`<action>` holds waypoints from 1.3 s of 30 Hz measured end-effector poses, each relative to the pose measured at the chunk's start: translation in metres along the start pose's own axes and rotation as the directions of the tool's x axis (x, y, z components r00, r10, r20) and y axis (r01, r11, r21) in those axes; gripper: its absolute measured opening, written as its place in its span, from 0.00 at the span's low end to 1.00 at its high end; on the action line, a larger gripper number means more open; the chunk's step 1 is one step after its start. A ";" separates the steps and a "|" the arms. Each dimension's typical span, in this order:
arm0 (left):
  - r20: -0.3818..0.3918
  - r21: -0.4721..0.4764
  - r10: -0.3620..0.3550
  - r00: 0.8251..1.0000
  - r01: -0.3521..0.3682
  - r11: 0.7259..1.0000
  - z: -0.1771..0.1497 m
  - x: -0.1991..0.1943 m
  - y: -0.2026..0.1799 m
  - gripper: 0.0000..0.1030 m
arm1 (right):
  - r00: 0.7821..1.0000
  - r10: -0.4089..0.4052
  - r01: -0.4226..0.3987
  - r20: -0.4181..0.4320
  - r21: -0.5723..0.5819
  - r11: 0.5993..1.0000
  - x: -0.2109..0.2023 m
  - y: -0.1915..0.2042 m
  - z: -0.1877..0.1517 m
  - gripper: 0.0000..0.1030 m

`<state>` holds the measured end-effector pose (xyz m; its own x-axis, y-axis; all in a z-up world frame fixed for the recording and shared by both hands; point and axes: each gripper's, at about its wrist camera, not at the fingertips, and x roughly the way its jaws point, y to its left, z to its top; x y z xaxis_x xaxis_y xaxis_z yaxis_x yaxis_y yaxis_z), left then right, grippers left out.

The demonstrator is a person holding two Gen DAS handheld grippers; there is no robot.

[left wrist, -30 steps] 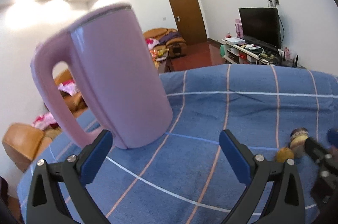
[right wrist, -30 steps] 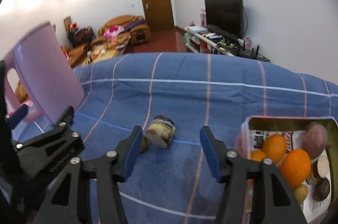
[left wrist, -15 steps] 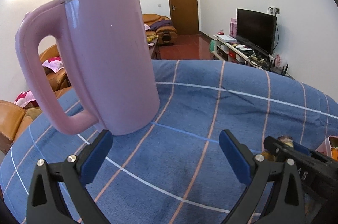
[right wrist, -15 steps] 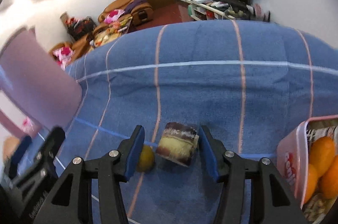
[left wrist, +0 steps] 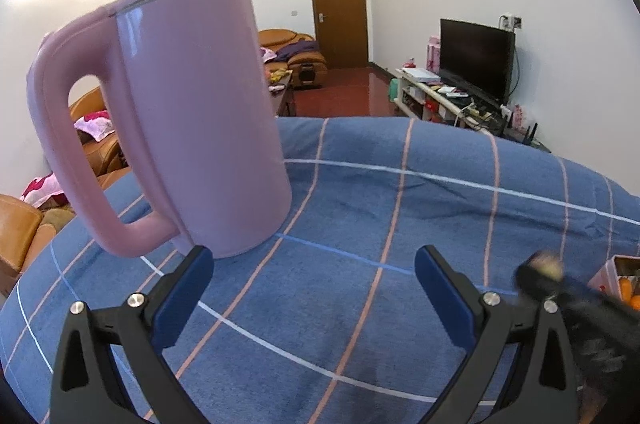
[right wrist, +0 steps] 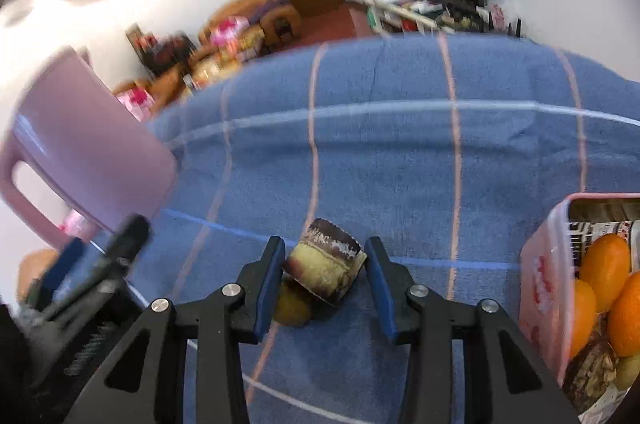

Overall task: Organize fruits
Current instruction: 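Close the right tool on the small jar and lift it while the left tool grasps the brown kiwi, then carry the jar with the right tool and the kiwi with the left tool toward the tin box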

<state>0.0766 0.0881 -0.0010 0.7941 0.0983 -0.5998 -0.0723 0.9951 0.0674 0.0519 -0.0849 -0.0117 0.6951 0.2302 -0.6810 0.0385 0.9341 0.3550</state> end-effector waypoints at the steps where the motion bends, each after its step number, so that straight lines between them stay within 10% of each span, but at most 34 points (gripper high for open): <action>1: 0.003 0.005 -0.020 1.000 0.020 1.000 0.000 -0.002 -0.002 1.00 | 0.999 0.014 -0.014 0.050 0.000 1.000 -0.014 0.000 0.002 0.42; 10: -0.033 0.112 -0.260 0.965 0.263 0.958 -0.006 -0.014 -0.044 0.92 | 0.960 -0.074 0.094 0.271 -0.060 0.994 -0.102 -0.007 -0.022 0.42; 18: -0.154 0.089 -0.388 0.909 0.404 0.911 -0.002 0.006 -0.077 0.65 | 0.925 -0.131 0.172 0.357 -0.085 0.981 -0.134 -0.023 -0.055 0.42; 27: -0.239 0.218 -0.215 0.947 0.268 0.938 -0.014 0.031 -0.115 0.46 | 0.937 -0.097 0.131 0.336 -0.079 0.988 -0.130 -0.031 -0.060 0.42; 39: -0.214 0.205 -0.246 0.945 0.290 0.935 -0.018 0.023 -0.111 0.28 | 0.931 -0.116 0.159 0.345 -0.098 0.982 -0.126 -0.025 -0.069 0.42</action>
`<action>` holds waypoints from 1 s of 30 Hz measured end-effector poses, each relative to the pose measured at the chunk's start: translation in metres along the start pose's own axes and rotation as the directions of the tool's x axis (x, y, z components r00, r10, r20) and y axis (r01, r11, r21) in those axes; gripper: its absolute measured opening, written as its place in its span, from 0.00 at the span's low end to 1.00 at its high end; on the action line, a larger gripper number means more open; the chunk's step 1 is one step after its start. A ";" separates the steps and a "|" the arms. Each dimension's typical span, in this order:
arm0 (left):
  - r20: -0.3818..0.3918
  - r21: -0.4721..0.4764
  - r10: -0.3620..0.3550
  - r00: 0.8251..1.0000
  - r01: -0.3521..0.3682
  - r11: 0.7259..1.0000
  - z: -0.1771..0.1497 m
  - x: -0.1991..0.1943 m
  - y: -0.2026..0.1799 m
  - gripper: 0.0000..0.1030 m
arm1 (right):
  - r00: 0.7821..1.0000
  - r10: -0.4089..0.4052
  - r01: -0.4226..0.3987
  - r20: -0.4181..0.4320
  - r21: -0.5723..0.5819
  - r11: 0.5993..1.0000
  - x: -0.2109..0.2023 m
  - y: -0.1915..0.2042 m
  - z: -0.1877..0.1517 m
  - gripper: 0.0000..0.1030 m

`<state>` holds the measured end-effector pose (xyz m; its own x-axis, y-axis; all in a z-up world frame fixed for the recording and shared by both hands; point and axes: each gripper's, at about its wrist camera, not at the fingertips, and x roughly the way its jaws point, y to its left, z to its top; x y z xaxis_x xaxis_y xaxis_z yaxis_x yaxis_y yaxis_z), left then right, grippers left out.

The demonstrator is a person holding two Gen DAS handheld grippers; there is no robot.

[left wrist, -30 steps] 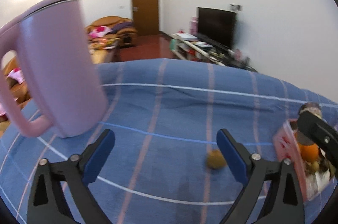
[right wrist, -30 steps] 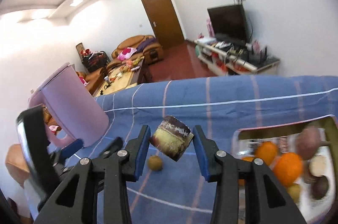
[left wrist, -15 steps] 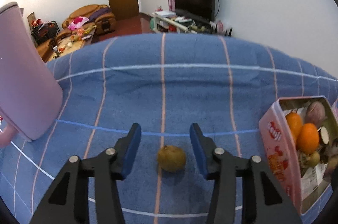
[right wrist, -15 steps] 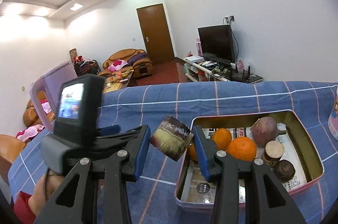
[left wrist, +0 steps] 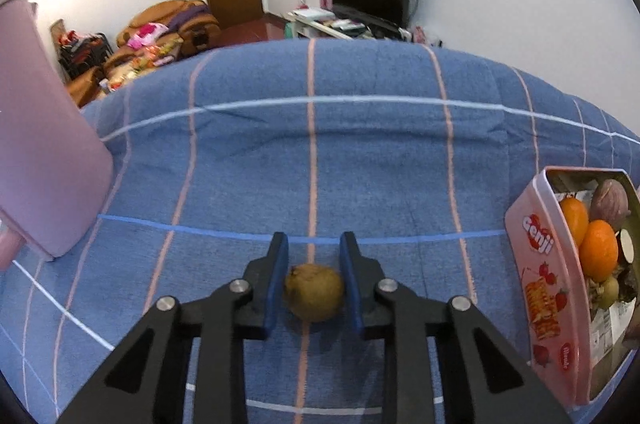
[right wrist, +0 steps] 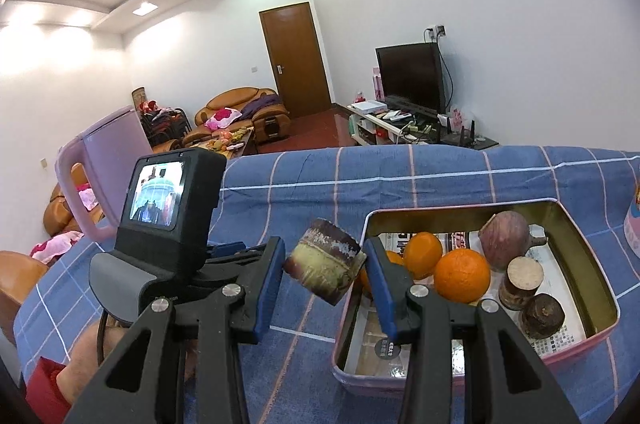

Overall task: Organize fruits
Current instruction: 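Carry the jar with the right tool and the kiwi with the left tool toward the tin box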

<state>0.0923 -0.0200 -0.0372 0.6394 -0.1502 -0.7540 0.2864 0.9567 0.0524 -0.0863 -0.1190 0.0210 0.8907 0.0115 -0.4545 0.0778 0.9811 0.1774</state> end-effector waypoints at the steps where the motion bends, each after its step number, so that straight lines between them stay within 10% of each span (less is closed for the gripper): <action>1: 0.028 -0.002 0.008 1.000 -0.007 1.000 -0.001 -0.006 0.000 0.27 | 1.000 -0.004 0.004 0.006 -0.006 1.000 0.000 0.001 -0.001 0.42; 9: 0.281 -0.019 0.117 0.952 -0.116 0.993 -0.015 -0.058 -0.005 0.28 | 0.999 -0.021 0.023 0.044 -0.039 0.999 -0.007 0.007 -0.006 0.42; 30: 0.315 -0.028 0.113 0.942 -0.110 0.994 -0.046 -0.094 -0.024 0.28 | 0.999 -0.035 0.036 0.017 -0.028 0.999 -0.032 -0.016 -0.021 0.42</action>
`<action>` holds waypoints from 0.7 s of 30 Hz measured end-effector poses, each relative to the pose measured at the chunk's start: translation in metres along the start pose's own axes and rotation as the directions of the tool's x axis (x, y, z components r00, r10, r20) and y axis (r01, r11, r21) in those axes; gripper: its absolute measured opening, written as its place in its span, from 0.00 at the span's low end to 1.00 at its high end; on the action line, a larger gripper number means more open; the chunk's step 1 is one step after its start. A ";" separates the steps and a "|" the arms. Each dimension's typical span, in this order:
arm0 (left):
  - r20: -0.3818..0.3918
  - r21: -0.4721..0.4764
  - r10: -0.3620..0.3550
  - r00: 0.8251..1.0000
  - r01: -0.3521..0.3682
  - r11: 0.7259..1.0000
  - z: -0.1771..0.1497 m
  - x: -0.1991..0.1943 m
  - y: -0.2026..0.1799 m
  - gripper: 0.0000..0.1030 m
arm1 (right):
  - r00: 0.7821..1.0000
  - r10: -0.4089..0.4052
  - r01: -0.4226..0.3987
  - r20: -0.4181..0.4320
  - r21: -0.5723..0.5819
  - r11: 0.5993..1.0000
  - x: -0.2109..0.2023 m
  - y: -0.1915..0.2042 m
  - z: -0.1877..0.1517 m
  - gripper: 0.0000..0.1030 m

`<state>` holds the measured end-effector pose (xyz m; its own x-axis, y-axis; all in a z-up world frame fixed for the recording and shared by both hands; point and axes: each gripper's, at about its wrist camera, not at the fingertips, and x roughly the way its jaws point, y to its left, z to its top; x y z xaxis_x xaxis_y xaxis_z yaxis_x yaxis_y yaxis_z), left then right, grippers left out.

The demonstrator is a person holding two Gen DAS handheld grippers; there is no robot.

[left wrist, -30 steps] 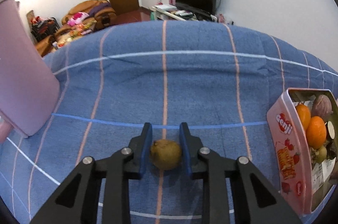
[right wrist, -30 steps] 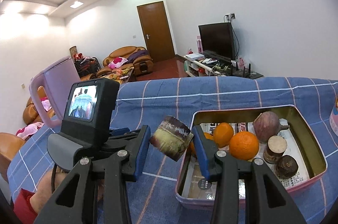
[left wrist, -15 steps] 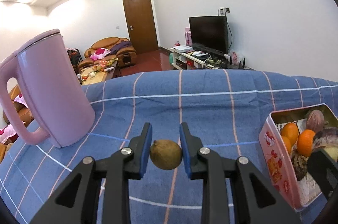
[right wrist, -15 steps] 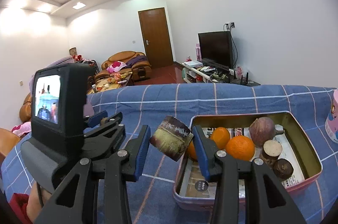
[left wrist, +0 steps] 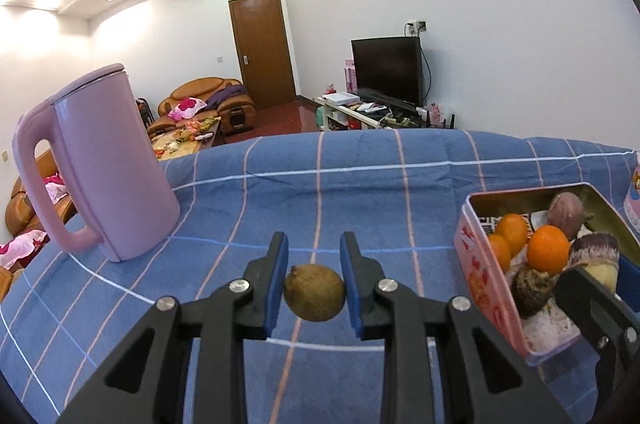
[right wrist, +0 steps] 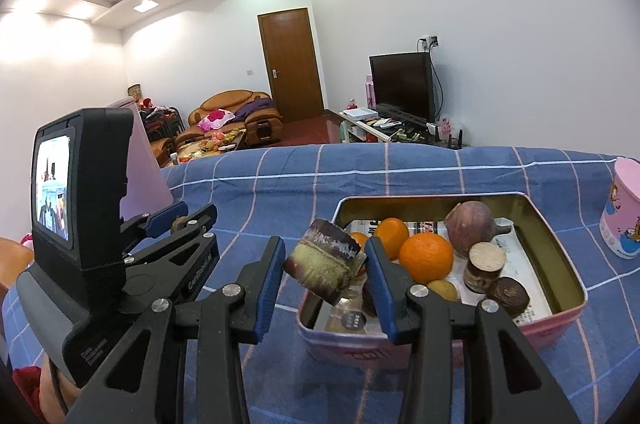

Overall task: Organize fruits
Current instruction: 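Carry the jar with the right tool and the kiwi with the left tool toward the tin box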

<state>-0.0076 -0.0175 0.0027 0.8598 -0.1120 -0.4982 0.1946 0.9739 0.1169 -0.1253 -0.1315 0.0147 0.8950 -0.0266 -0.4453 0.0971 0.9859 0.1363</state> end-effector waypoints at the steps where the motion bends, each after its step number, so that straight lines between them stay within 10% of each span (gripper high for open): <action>1: 0.000 -0.002 -0.001 1.000 0.001 1.000 -0.001 -0.002 -0.002 0.28 | 1.000 -0.001 0.001 0.000 -0.001 1.000 -0.002 -0.001 -0.001 0.42; 21: -0.027 -0.044 -0.106 0.994 0.105 0.993 -0.004 -0.019 -0.038 0.28 | 0.999 -0.028 0.028 0.016 -0.010 1.000 -0.023 -0.035 -0.003 0.42</action>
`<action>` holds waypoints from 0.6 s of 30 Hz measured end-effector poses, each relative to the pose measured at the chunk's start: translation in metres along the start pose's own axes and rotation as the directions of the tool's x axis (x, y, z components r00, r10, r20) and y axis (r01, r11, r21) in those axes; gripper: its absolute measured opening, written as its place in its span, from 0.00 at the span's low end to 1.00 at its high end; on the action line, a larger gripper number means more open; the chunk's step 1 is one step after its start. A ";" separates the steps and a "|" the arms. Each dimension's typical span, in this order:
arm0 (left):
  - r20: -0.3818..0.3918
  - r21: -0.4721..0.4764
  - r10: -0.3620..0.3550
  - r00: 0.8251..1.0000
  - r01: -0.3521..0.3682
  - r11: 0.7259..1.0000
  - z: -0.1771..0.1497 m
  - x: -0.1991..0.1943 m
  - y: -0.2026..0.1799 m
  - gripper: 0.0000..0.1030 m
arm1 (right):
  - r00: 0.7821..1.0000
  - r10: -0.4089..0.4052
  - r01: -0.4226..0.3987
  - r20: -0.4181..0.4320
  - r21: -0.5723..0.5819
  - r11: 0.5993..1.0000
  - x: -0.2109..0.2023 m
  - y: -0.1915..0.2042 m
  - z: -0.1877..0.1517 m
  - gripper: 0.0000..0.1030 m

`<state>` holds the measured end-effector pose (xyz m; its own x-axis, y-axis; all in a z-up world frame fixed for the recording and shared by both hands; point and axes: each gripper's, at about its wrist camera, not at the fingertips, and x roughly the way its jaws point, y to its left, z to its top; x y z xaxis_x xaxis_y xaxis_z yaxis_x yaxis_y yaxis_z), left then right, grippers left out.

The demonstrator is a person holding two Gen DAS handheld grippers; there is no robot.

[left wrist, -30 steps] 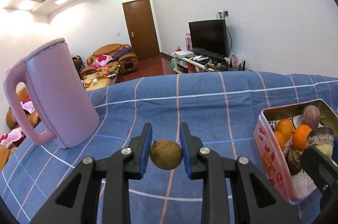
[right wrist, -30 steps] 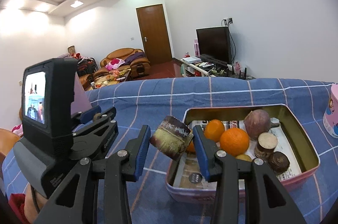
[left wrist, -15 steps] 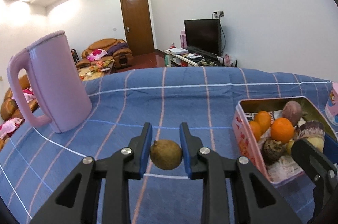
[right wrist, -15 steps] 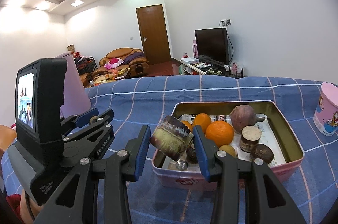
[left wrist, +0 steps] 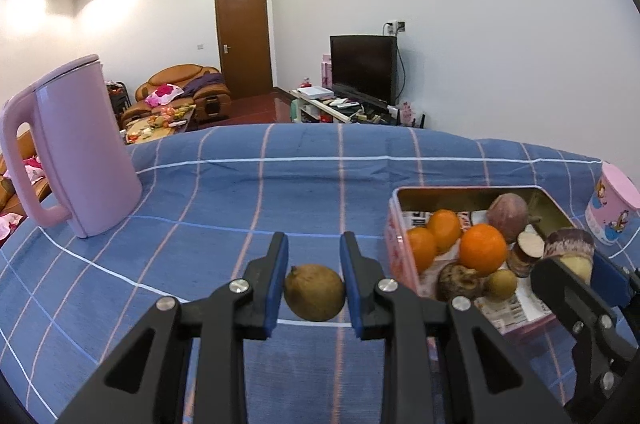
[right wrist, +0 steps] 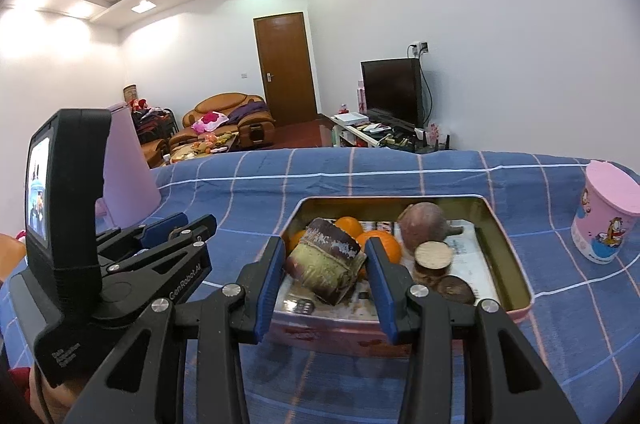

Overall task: Organize fruits
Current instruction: 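Carry the jar with the right tool and the kiwi with the left tool toward the tin box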

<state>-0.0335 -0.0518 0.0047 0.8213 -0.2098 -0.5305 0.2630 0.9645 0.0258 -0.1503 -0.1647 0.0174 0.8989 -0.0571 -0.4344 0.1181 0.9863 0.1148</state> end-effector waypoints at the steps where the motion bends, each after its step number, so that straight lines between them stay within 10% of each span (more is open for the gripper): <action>1: 0.001 0.000 -0.002 1.000 0.002 1.000 0.000 0.000 -0.002 0.28 | 1.000 -0.003 0.003 0.001 0.003 1.000 -0.001 -0.002 0.000 0.42; 18: 0.009 0.043 -0.110 0.994 0.110 0.993 0.011 -0.006 -0.075 0.28 | 0.994 -0.100 0.098 0.040 0.035 0.995 -0.016 -0.057 0.007 0.42</action>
<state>-0.0526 -0.1246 0.0150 0.7918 -0.3162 -0.5225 0.3730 0.9278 0.0039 -0.1687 -0.2214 0.0245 0.8989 -0.1612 -0.4075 0.2207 0.9699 0.1032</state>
